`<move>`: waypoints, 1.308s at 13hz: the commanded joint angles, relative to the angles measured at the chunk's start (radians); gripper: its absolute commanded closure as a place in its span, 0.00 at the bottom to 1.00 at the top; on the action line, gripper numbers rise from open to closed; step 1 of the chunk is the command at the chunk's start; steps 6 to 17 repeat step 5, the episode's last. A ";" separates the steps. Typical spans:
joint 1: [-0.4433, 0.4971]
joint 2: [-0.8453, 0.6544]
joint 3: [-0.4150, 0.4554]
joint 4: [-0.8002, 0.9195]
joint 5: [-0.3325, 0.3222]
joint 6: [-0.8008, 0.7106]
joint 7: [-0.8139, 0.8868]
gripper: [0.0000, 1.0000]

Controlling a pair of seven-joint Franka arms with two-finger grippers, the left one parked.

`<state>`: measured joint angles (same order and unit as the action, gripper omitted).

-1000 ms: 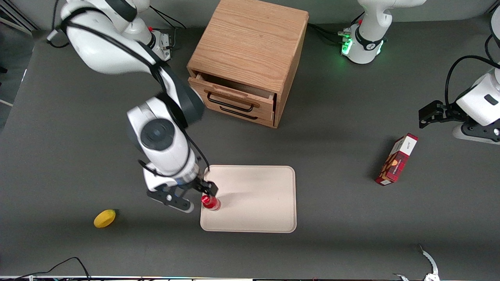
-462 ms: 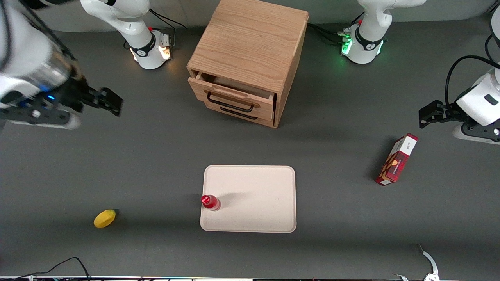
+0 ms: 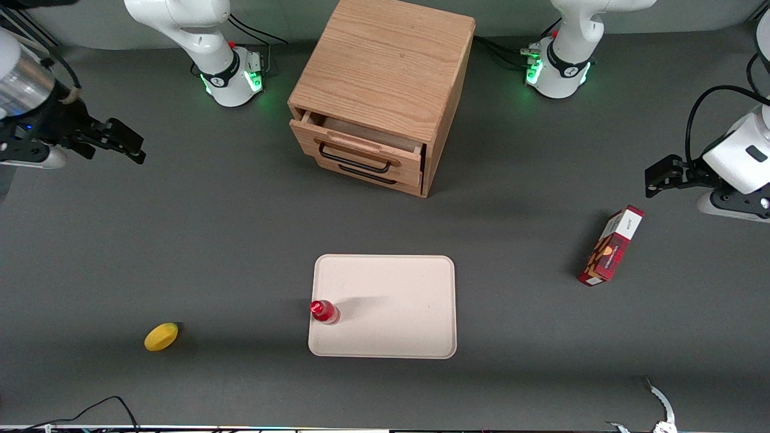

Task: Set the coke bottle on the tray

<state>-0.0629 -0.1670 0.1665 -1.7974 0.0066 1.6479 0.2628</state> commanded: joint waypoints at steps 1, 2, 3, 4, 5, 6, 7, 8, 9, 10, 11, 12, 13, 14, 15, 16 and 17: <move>0.005 -0.154 -0.028 -0.273 0.033 0.144 -0.048 0.00; 0.005 -0.148 -0.031 -0.267 0.033 0.139 -0.068 0.00; 0.005 -0.137 -0.033 -0.242 0.033 0.116 -0.066 0.00; 0.005 -0.114 -0.033 -0.205 0.036 0.084 -0.062 0.00; 0.005 -0.088 -0.044 -0.157 0.036 0.044 -0.059 0.00; 0.005 -0.088 -0.044 -0.157 0.036 0.044 -0.059 0.00; 0.005 -0.088 -0.044 -0.157 0.036 0.044 -0.059 0.00; 0.005 -0.088 -0.044 -0.157 0.036 0.044 -0.059 0.00; 0.005 -0.088 -0.044 -0.157 0.036 0.044 -0.059 0.00; 0.005 -0.088 -0.044 -0.157 0.036 0.044 -0.059 0.00; 0.005 -0.088 -0.044 -0.157 0.036 0.044 -0.059 0.00; 0.005 -0.088 -0.044 -0.157 0.036 0.044 -0.059 0.00; 0.005 -0.088 -0.044 -0.157 0.036 0.044 -0.059 0.00; 0.005 -0.088 -0.044 -0.157 0.036 0.044 -0.059 0.00; 0.005 -0.088 -0.044 -0.157 0.036 0.044 -0.059 0.00; 0.005 -0.088 -0.044 -0.157 0.036 0.044 -0.059 0.00; 0.005 -0.088 -0.044 -0.157 0.036 0.044 -0.059 0.00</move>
